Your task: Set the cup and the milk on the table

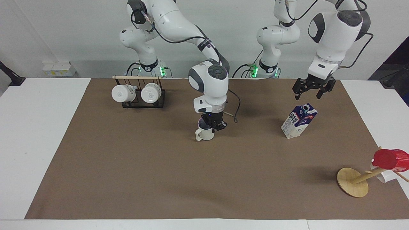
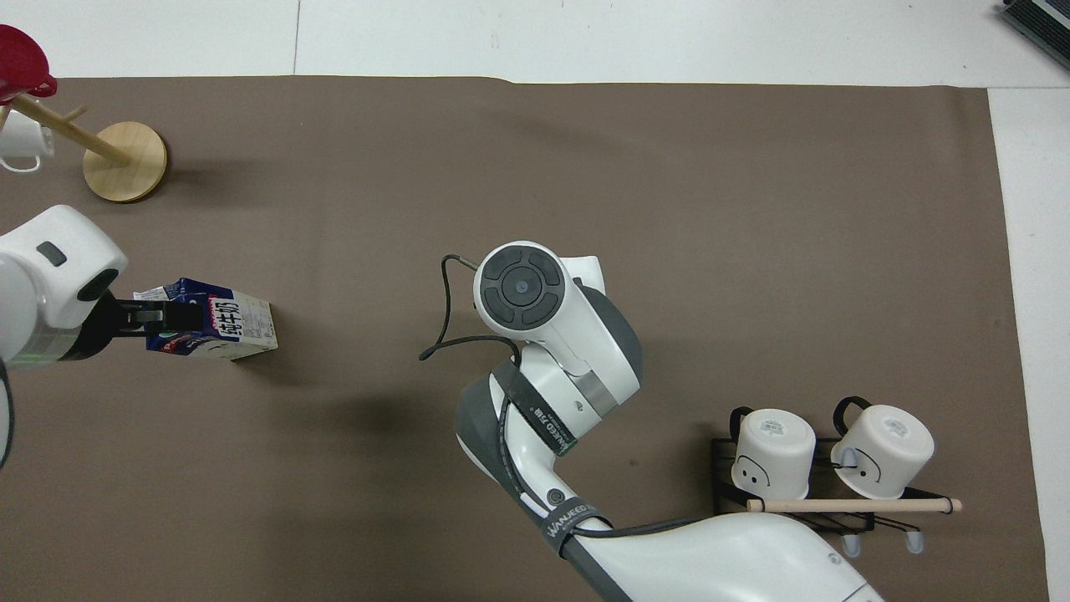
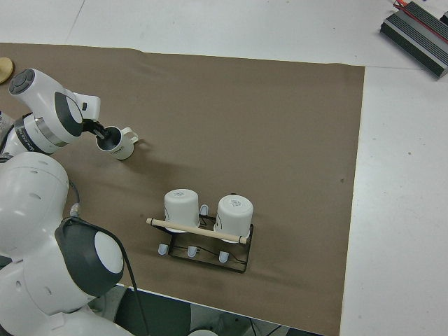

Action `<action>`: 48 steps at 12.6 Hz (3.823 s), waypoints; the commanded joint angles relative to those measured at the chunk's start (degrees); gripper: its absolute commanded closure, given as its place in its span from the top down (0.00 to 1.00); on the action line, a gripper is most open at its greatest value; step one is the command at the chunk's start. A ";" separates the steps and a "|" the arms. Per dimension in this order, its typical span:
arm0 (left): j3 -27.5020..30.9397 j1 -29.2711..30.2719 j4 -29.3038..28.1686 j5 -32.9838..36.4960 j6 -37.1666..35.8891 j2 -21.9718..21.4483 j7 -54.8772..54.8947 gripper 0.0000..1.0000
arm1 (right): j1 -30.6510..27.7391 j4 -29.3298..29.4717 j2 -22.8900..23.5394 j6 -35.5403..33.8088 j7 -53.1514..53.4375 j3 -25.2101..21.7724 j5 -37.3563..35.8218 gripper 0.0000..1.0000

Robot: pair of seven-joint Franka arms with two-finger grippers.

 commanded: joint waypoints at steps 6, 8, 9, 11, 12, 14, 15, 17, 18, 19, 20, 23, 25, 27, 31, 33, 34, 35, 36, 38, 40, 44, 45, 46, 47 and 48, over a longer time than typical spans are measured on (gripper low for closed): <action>-0.19 3.13 -9.18 0.93 14.27 1.24 1.24 1.00 | -0.36 1.34 -1.65 -0.16 0.79 -0.82 -0.23 1.00; -0.28 3.13 -9.18 0.93 14.36 1.24 1.24 0.89 | -1.59 1.26 -4.72 -0.42 -1.14 -0.65 0.48 1.00; -0.28 3.04 -9.18 0.93 14.27 1.24 1.15 0.78 | -2.55 1.00 -6.48 -1.21 -2.45 -0.21 0.56 1.00; -0.28 2.87 -9.10 0.85 13.84 1.24 0.54 0.61 | -3.70 1.17 -9.91 -3.84 -5.70 -0.20 4.49 1.00; -0.28 2.69 -9.01 0.85 13.66 1.24 0.27 0.55 | -4.92 1.08 -11.58 -5.42 -8.33 -0.29 6.09 1.00; -0.28 2.43 -8.75 0.76 13.48 1.50 -0.08 0.51 | -7.56 1.08 -13.95 -8.93 -14.65 -0.38 6.19 1.00; -0.36 2.25 -8.22 0.67 13.39 2.02 -1.04 0.49 | -9.22 1.08 -14.84 -10.60 -19.30 -0.38 6.19 1.00; -0.63 1.64 -6.21 0.32 12.52 3.16 -3.49 0.49 | -12.39 0.82 -16.68 -13.42 -28.26 -0.47 6.19 1.00; -0.72 -0.45 -3.59 0.23 9.64 3.61 -6.38 0.49 | -14.41 0.73 -17.56 -15.00 -32.57 -0.56 6.10 1.00; -0.72 -2.91 0.01 -0.29 6.31 5.35 -9.89 0.49 | -16.25 0.73 -18.26 -16.41 -36.62 -0.73 5.67 1.00; -0.72 -5.89 3.26 -0.99 4.01 6.59 -13.32 0.49 | -18.36 0.73 -19.14 -17.12 -40.40 -0.73 5.23 1.00; -0.72 -14.59 6.02 -3.28 4.07 7.83 -23.34 0.49 | -24.43 0.73 -21.78 -19.14 -50.87 -0.73 5.05 1.00; -0.72 -19.35 6.81 -4.77 4.25 7.92 -26.43 0.49 | -26.02 0.82 -23.62 -19.50 -52.82 -0.82 4.96 1.00; -0.80 -24.27 6.81 -4.34 5.73 9.31 -29.85 0.49 | -26.81 0.99 -25.47 -21.50 -54.57 -0.82 4.87 1.00; -0.80 -28.86 7.25 2.76 8.82 14.93 -36.63 0.49 | -29.54 1.26 -28.72 -24.14 -60.38 -0.91 4.08 1.00; -0.72 -28.78 7.43 2.96 9.26 15.12 -36.73 0.49 | -31.20 1.26 -30.74 -26.17 -62.66 -0.91 4.08 1.00; -0.72 -28.78 8.38 2.96 8.83 15.21 -36.90 0.49 | -32.43 1.26 -31.62 -27.31 -65.63 -0.91 4.08 1.00; -0.72 -28.69 9.35 2.96 8.65 15.73 -37.43 0.49 | -33.57 1.26 -32.41 -28.62 -68.53 -0.91 4.17 1.00; -0.72 -28.69 9.53 2.96 8.56 16.00 -37.43 0.49 | -34.63 1.26 -32.68 -29.94 -69.69 -0.91 4.17 1.00; -0.63 -28.69 9.54 2.96 8.47 16.00 -37.52 0.49 | -36.74 1.43 -32.69 -31.18 -72.41 -1.08 4.08 1.00; -0.54 -28.69 9.54 3.13 8.82 16.09 -37.61 0.49 | -38.41 2.56 -32.69 -35.38 -73.66 -1.08 4.08 1.00; -0.72 -28.51 9.27 7.96 8.74 16.09 -38.75 0.49 | -39.12 -0.06 -36.29 -37.24 -72.87 -0.73 2.94 1.00; -0.72 -28.34 9.10 7.96 9.00 16.18 -38.75 0.49 | -39.04 -0.24 -36.38 -37.42 -72.87 -0.82 2.94 1.00; -0.80 -28.34 8.84 7.96 9.35 16.09 -38.75 0.49 | -38.95 -0.41 -36.46 -37.60 -72.78 -0.73 2.85 1.00; -0.80 -28.25 8.66 7.88 9.53 16.18 -38.75 0.49 | -38.51 -0.41 -36.47 -37.69 -72.78 -0.73 2.33 1.00; -0.80 -28.16 8.57 7.88 9.61 16.09 -38.75 0.49 | -38.33 -0.59 -36.64 -37.69 -72.87 -0.65 1.63 1.00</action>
